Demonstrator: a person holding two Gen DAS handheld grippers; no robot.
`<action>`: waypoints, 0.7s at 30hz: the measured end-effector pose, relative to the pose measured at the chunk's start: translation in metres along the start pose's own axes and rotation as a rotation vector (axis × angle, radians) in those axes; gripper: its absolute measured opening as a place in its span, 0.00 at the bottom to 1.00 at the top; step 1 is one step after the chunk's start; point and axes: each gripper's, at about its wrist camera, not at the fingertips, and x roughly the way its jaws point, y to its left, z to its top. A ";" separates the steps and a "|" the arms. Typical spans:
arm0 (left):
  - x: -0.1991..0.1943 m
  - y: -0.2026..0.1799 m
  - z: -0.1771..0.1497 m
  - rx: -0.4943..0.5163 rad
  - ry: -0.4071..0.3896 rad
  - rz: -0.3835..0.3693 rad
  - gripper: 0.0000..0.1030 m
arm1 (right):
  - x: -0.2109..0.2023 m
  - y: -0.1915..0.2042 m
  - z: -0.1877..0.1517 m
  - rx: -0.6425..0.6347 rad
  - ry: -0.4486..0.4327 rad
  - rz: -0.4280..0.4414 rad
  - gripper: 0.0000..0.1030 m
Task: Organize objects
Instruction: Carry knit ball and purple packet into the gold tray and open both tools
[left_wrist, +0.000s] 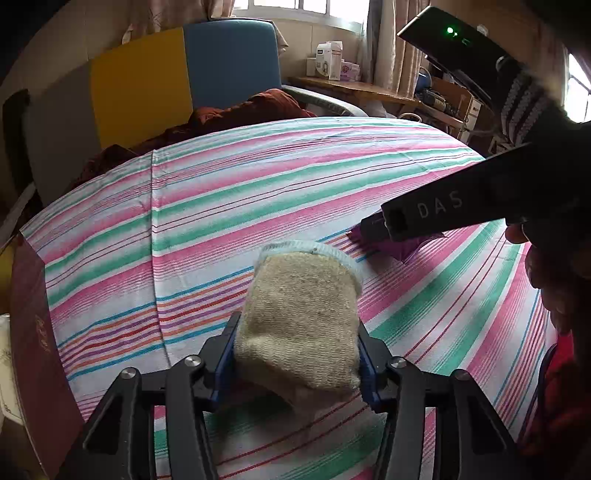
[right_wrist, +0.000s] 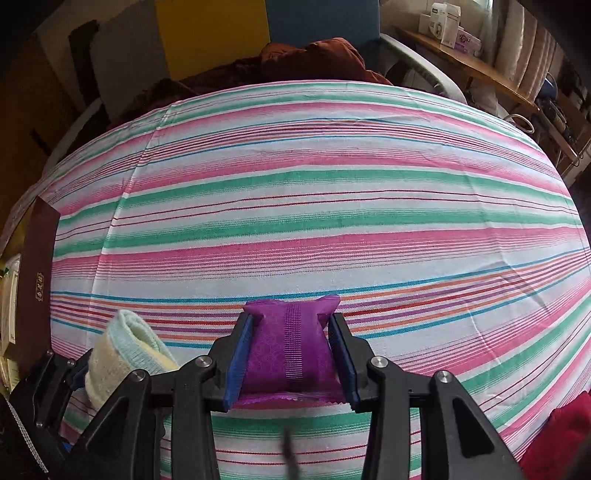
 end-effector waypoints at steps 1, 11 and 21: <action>-0.001 0.000 0.000 0.000 0.003 0.002 0.52 | 0.000 -0.001 0.000 0.002 -0.002 0.000 0.41; -0.065 -0.002 0.012 0.016 -0.096 0.015 0.52 | -0.008 0.004 0.000 -0.017 -0.042 0.015 0.41; -0.144 0.043 0.001 -0.050 -0.192 0.130 0.52 | -0.012 0.020 -0.003 -0.067 -0.065 0.010 0.41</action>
